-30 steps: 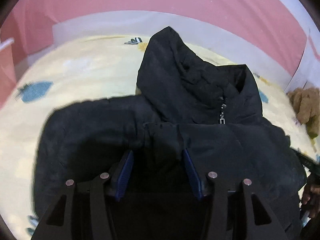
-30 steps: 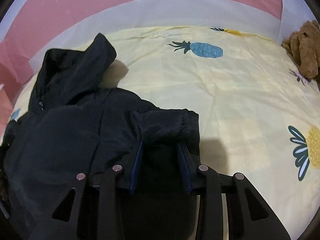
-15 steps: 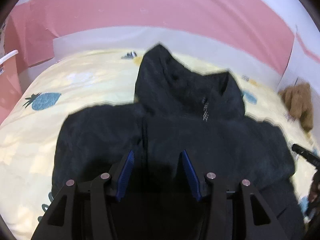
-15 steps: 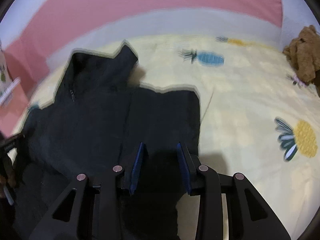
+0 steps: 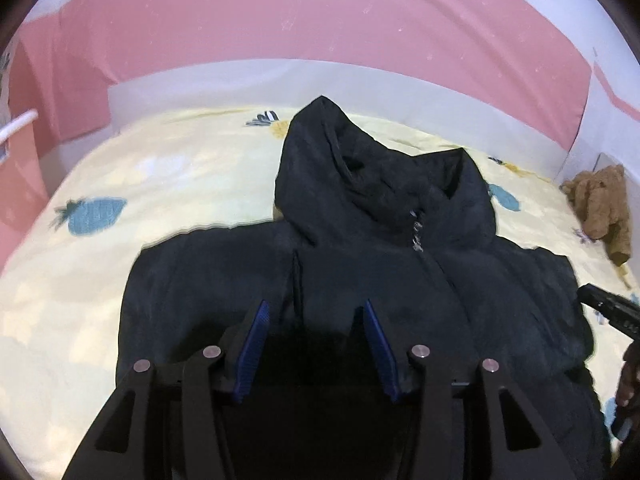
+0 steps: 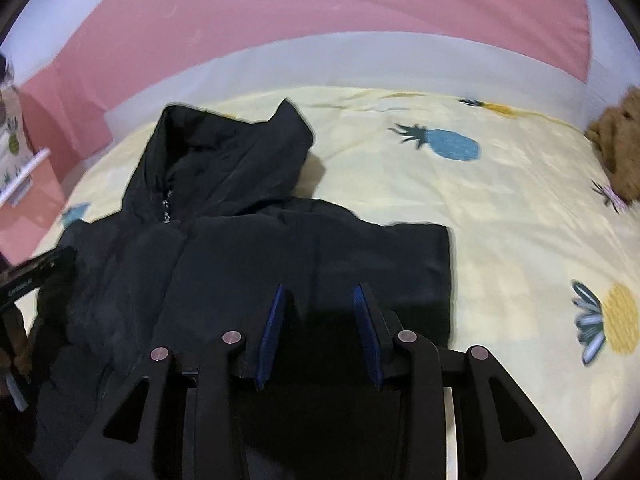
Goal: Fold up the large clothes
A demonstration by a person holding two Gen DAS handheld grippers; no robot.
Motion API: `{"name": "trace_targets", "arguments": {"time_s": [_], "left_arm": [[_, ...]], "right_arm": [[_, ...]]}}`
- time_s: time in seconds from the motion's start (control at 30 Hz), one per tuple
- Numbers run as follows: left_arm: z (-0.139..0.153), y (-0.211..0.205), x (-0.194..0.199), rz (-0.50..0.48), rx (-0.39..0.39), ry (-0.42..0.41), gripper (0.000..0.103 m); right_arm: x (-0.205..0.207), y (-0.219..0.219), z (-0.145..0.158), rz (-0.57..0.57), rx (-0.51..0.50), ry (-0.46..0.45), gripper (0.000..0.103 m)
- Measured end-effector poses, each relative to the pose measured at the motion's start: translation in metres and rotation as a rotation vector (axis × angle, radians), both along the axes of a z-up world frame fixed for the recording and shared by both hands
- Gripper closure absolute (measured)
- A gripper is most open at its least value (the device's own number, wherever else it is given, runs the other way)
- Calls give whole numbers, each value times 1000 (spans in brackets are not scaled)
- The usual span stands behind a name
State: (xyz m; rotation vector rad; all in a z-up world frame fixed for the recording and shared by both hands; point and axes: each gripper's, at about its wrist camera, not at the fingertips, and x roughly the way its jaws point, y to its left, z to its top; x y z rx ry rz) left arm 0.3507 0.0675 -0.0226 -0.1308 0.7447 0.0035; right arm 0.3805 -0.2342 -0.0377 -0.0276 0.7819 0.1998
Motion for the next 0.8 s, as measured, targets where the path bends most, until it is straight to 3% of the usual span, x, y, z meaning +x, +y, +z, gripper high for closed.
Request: {"name": "trace_targets", "arguments": {"time_s": [0.1, 0.3, 0.5, 0.67, 0.8], "left_arm": [[-21, 5, 22, 21, -12, 57, 52], [-41, 7, 18, 7, -17, 16, 52], [-38, 3, 21, 11, -7, 32, 52], [-9, 10, -1, 6, -74, 24, 52], [-16, 6, -21, -17, -47, 33, 52]], "right_arm": [[17, 14, -20, 3, -22, 33, 66], [20, 19, -47, -7, -42, -1, 67], [15, 18, -28, -22, -72, 10, 66], [-23, 16, 0, 1, -31, -19, 65], [-34, 28, -18, 56, -58, 30, 65]]}}
